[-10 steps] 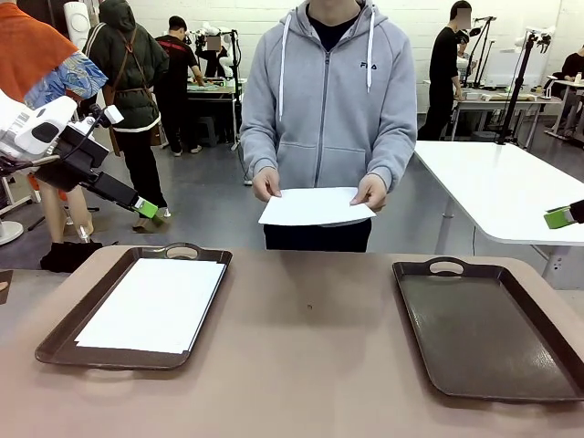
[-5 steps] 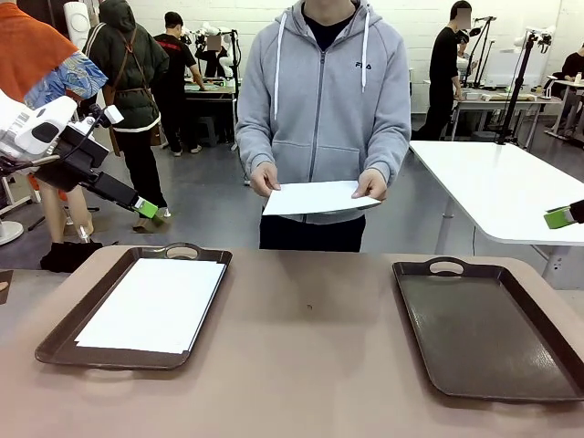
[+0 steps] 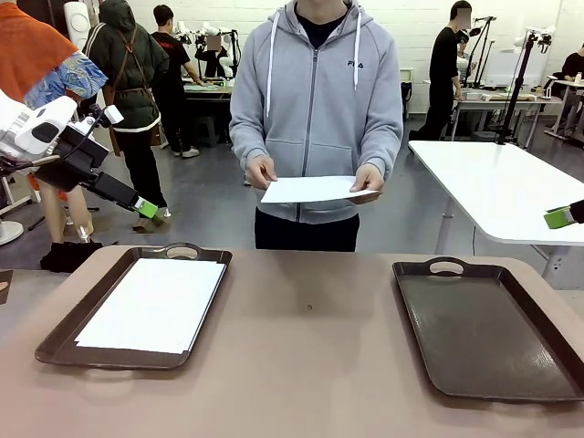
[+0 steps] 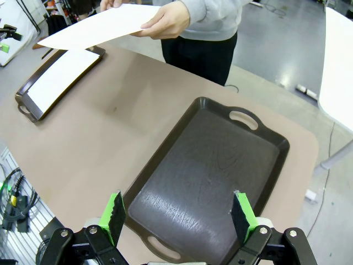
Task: Sort the A4 documents.
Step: Receive the A4 Paper.
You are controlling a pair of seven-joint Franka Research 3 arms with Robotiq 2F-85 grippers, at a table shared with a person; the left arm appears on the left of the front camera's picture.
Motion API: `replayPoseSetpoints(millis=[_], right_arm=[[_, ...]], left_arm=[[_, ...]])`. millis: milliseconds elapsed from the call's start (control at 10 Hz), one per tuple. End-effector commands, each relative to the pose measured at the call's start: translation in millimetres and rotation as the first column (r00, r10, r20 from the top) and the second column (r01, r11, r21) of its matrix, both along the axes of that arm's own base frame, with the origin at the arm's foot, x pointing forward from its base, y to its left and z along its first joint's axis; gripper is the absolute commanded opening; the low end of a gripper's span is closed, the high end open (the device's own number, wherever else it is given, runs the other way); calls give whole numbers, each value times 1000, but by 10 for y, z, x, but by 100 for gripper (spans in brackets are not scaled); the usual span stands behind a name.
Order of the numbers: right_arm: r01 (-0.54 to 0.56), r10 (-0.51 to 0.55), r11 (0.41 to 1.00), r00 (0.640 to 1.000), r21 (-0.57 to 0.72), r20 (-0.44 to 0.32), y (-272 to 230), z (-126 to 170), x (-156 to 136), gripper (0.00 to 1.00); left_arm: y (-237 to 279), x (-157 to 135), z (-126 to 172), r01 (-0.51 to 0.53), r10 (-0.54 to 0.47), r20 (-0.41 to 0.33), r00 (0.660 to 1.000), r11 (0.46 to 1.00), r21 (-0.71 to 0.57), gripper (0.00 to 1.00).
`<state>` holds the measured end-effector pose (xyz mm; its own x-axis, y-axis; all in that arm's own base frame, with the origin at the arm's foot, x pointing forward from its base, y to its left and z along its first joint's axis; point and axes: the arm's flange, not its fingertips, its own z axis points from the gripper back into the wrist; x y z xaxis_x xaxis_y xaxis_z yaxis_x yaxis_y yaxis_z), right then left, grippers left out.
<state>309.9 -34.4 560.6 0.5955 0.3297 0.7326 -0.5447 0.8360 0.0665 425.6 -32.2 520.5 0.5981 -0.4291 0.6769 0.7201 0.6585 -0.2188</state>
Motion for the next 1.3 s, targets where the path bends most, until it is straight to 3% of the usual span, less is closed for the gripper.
replayPoseSetpoints(millis=[0, 1200], right_arm=[[-10, 10, 1000, 1000, 12, -3, 1, -19, 11, 100], [-10, 10, 1000, 1000, 12, -3, 1, -19, 11, 100]], left_arm=[[4, -1, 0, 0, 0, 0, 1000, 1000, 0, 100], [4, -1, 0, 0, 0, 0, 1000, 1000, 0, 100]])
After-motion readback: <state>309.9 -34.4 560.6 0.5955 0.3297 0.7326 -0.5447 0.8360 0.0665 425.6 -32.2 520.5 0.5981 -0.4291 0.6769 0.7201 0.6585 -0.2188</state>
